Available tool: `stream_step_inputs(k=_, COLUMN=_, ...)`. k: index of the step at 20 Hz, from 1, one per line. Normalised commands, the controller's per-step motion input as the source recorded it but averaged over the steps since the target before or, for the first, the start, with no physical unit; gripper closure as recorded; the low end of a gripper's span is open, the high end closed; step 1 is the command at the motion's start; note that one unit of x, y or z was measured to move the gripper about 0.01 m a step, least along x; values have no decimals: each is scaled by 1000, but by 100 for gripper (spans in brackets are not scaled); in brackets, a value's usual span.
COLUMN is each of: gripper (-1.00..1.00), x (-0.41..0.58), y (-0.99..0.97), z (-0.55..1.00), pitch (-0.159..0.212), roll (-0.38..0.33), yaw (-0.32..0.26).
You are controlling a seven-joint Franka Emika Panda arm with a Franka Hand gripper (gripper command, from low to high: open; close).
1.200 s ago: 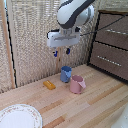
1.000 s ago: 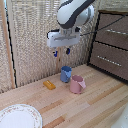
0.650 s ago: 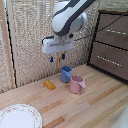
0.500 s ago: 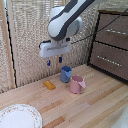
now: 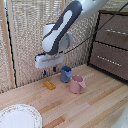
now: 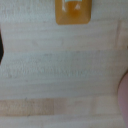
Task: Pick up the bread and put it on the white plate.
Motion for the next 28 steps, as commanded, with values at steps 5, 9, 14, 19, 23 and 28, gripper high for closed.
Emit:
stream_step_inputs(k=5, gripper=-100, x=374, y=27, z=-310, pitch=11, roll=-25, yaw=17)
stream_step_inputs(k=9, gripper=-100, x=249, y=16, z=-304, pitch=58, roll=-48, yaw=23)
stream_step_inputs(k=14, gripper=-100, x=167, y=15, z=-254, pitch=67, roll=-42, yaw=15)
stream_step_inputs(k=19, gripper=100, x=131, y=23, z=-102, pitch=60, roll=-20, yaw=12)
stream_step_inputs(k=23, gripper=100, x=34, y=52, z=13, pitch=58, roll=-1, yaw=0)
stream_step_inputs(k=28, gripper=100, x=0, y=23, z=245, pitch=72, roll=0, yaw=-2)
